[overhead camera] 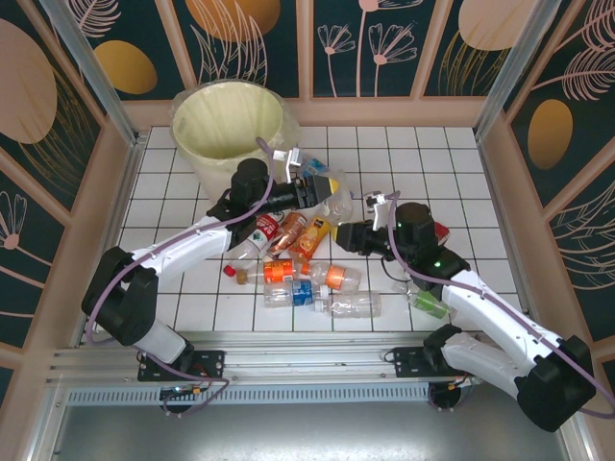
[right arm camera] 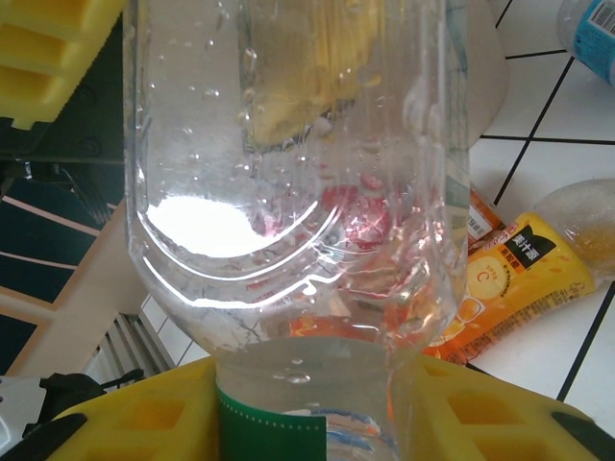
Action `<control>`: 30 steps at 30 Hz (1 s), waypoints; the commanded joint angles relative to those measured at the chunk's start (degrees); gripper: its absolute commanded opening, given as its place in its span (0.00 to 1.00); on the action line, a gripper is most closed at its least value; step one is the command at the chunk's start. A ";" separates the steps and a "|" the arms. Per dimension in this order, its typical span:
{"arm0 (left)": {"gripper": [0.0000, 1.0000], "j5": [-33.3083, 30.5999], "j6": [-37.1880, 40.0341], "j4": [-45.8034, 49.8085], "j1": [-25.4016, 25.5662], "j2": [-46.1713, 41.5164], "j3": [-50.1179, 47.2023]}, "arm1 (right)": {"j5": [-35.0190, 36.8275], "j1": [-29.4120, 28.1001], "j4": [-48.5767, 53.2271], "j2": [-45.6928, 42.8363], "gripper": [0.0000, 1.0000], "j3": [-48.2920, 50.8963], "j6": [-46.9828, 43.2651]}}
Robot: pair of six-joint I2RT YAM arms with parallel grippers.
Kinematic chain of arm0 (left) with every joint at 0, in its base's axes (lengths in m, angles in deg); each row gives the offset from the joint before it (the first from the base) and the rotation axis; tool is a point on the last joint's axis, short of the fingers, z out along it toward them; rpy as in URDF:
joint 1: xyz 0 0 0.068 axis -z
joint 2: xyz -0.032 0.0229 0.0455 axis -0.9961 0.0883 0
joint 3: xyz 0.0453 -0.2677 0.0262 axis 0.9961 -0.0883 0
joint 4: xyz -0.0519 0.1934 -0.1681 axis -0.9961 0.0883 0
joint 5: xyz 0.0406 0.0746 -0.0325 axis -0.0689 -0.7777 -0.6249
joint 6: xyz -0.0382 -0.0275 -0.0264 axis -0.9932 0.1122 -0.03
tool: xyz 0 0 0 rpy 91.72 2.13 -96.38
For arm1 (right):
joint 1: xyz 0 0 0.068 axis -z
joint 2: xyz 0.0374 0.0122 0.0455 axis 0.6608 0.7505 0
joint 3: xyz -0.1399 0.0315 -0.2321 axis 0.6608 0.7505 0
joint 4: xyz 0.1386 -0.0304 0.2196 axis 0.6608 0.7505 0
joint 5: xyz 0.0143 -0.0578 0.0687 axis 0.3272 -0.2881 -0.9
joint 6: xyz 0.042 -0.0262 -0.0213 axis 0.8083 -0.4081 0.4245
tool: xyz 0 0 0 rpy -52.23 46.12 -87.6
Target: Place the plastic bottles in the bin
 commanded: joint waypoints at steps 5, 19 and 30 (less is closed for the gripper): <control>0.51 -0.28 0.07 -1.17 0.25 -1.53 2.04 | -0.37 0.16 -2.58 -0.64 0.42 1.31 0.15; 0.46 -3.71 4.86 6.04 0.30 -2.57 4.80 | -0.63 0.12 -1.50 -1.72 0.67 -0.22 -0.54; 0.48 -12.43 18.62 27.25 -0.35 0.97 22.59 | 0.86 0.25 2.62 -5.92 0.96 -4.71 -4.01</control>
